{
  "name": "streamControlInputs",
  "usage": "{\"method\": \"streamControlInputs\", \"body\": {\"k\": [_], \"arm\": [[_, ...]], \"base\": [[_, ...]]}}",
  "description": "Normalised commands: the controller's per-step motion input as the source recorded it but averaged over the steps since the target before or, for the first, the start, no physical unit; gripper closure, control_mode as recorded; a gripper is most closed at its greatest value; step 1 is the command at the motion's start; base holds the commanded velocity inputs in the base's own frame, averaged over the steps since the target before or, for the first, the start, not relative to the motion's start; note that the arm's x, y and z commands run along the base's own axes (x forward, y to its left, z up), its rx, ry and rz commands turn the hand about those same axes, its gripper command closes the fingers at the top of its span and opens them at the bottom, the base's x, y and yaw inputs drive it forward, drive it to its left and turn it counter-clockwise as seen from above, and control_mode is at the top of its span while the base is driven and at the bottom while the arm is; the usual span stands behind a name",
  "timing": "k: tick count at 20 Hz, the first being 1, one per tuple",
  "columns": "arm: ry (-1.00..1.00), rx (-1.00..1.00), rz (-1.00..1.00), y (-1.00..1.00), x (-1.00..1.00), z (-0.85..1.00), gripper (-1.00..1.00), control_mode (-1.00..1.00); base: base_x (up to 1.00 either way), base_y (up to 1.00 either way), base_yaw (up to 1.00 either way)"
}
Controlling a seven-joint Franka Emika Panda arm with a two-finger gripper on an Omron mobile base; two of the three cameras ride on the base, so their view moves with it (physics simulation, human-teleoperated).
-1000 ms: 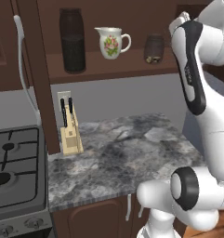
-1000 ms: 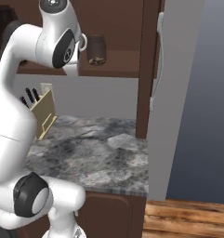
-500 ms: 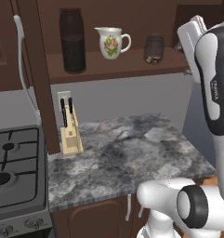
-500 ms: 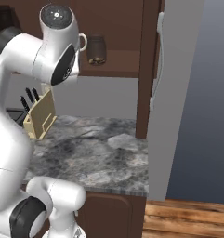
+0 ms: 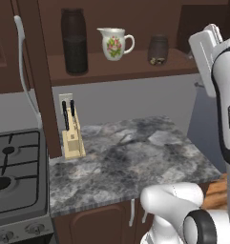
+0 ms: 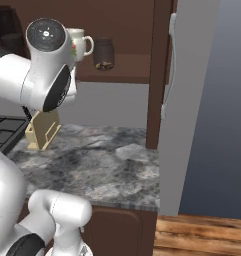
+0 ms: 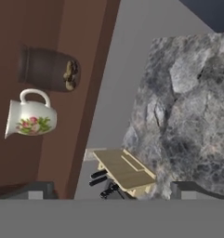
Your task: Pick the jar and jar from the dining table and place them in the open cabinet. Close the cabinet after placing the objects.
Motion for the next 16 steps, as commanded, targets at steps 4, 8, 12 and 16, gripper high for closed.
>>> {"method": "streamControlInputs", "body": {"k": [4,8,12,16], "arm": [[0.00,-0.03,0.00,0.11,-0.40,-0.19,-1.00,-1.00],[0.00,-0.01,0.00,0.03,-0.35,-0.12,-1.00,-1.00],[-0.01,-0.03,0.00,0.03,-0.38,-0.08,-1.00,-1.00],[0.00,-0.03,0.00,0.03,-0.35,-0.07,-1.00,-1.00]], "base": [[0.00,0.00,0.00],[0.00,0.00,0.00],[0.00,0.00,0.00],[0.00,0.00,0.00]]}}
